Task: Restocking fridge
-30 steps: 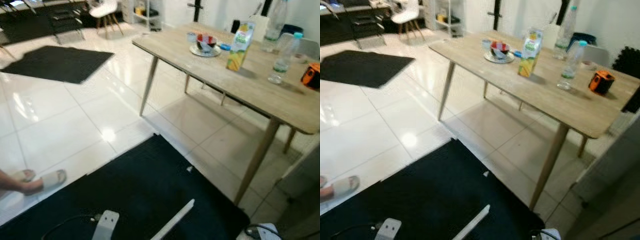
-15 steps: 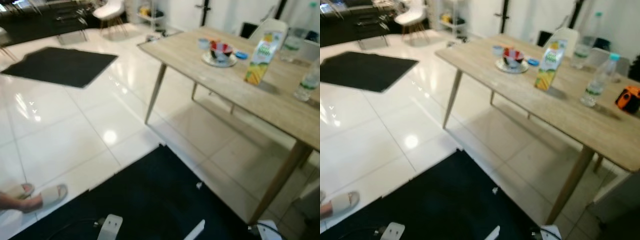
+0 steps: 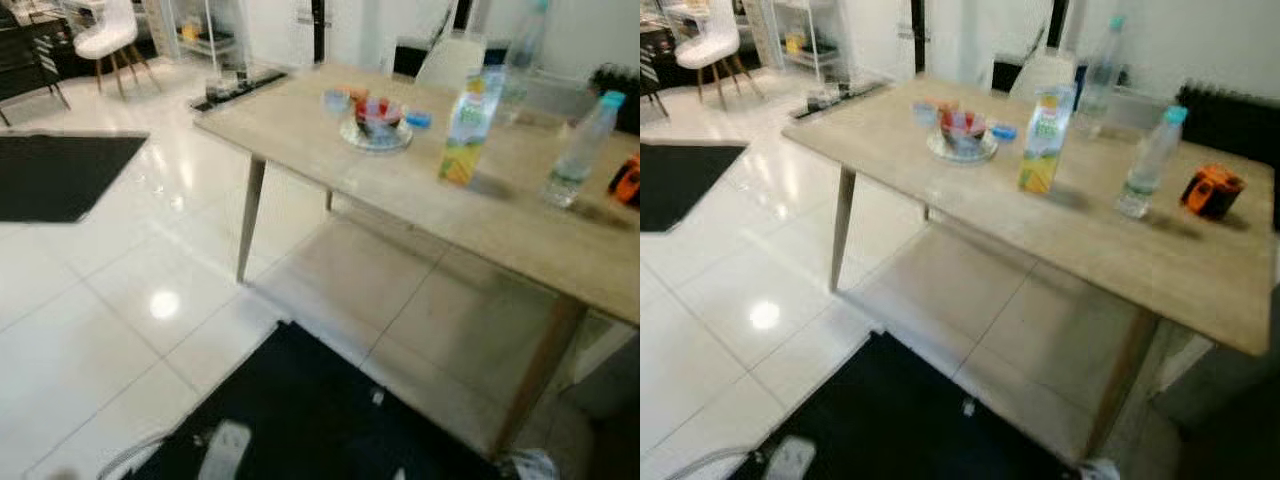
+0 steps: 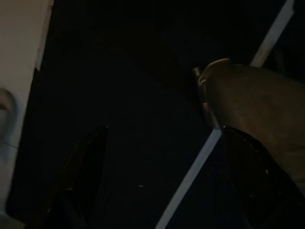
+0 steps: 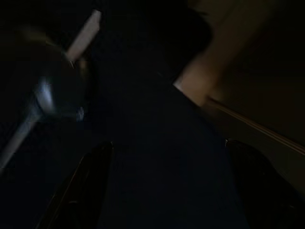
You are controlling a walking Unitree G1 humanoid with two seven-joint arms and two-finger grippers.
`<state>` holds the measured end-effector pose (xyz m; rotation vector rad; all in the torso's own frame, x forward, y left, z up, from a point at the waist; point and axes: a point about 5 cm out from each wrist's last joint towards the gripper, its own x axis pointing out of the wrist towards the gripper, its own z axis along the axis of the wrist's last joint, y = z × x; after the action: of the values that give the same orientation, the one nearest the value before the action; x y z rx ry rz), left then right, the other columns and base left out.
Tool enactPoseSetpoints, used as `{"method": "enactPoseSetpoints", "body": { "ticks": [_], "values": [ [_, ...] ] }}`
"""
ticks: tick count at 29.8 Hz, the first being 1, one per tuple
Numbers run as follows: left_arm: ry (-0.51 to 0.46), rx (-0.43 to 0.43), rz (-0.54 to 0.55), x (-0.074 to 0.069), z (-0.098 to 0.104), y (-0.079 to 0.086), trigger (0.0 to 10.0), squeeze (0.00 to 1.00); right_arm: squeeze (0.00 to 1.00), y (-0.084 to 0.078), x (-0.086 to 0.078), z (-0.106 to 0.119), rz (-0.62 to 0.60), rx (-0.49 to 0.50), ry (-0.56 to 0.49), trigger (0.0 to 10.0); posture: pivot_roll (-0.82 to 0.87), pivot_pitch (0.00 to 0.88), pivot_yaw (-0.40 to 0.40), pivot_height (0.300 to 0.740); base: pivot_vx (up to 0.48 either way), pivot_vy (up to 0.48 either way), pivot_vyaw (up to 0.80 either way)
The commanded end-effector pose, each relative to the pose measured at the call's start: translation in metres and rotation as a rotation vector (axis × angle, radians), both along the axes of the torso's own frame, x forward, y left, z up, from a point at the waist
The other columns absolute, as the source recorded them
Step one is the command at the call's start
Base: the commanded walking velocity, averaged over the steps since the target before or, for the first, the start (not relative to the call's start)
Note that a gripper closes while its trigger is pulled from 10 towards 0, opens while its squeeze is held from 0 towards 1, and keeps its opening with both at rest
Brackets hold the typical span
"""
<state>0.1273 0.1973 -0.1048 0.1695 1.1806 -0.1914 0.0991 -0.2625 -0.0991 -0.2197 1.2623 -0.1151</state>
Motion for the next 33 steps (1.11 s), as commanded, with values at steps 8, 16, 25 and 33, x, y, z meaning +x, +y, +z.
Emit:
{"method": "enactPoseSetpoints", "body": {
  "ticks": [8, 16, 25, 33],
  "values": [
    [0.007, 0.0, -0.018, -0.0022, -0.0014, -0.0045, 10.0, 0.0, 0.0, -0.0068, 0.0027, 0.0029, 0.0, -0.018, -0.008, 10.0, -0.03, 0.0, 0.02, 0.74, 0.368, 0.0, 0.0],
    [0.008, 0.003, -0.014, -0.0027, -0.0018, -0.0057, 10.0, 0.0, 0.0, -0.0061, 0.0028, 0.0027, 0.006, -0.008, 0.0, 10.0, -0.03, 0.0, 0.02, 0.74, 0.353, 0.0, -0.3],
    [-0.006, 0.021, -0.004, 0.0011, 0.0001, -0.0006, 10.0, 0.0, 0.0, -0.0052, 0.004, 0.0027, 0.006, -0.01, -0.008, 10.0, -0.03, 0.0, 0.02, 0.74, 0.0, 0.0, -0.79],
    [-0.001, 0.015, -0.014, 0.0011, 0.0003, 0.0004, 10.0, 0.0, 0.0, -0.0057, 0.0052, 0.0033, 0.002, -0.012, -0.019, 10.0, -0.04, 0.0, 0.019, 0.74, 0.0, 0.0, -0.26]
  ]
}}
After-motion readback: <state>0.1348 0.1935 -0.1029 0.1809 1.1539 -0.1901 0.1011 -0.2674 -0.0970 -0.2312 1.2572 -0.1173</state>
